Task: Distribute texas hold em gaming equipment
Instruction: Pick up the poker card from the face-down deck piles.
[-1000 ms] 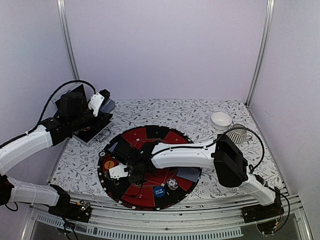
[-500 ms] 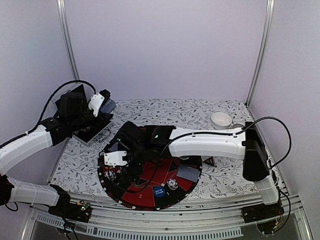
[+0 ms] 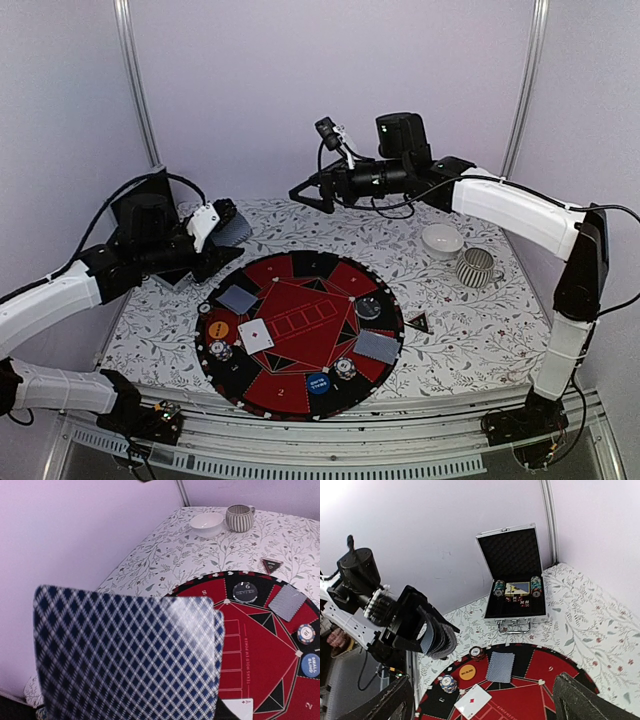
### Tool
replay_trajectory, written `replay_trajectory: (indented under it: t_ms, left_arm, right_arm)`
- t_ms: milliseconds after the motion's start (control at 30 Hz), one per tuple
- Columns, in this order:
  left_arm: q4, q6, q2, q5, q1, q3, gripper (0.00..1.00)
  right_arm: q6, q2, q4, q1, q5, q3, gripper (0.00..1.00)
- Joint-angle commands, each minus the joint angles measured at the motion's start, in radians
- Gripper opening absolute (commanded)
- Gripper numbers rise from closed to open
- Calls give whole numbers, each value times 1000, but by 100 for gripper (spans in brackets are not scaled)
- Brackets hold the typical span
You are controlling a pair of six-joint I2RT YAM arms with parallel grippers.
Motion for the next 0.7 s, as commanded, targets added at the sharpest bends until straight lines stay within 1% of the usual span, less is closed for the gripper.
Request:
replay_trajectory:
  t_ms: [0, 133, 400, 533, 667]
  left_arm:
    - [9, 72, -31, 78, -48, -28, 41]
    - [0, 73, -8, 66, -64, -24, 41]
    - [-1, 70, 7, 66, -68, -22, 41]
    - [-3, 68, 9, 62, -69, -21, 41]
    - [-2, 66, 6, 65, -69, -21, 41]
  right_arm:
    - [286, 79, 69, 33, -89, 25, 99]
    - [321, 151, 60, 48, -98, 91, 99]
    - [291, 261, 44, 99, -178, 208, 99]
    - [297, 315, 38, 114, -161, 247, 99]
    - [299, 345, 17, 119, -98, 270, 100]
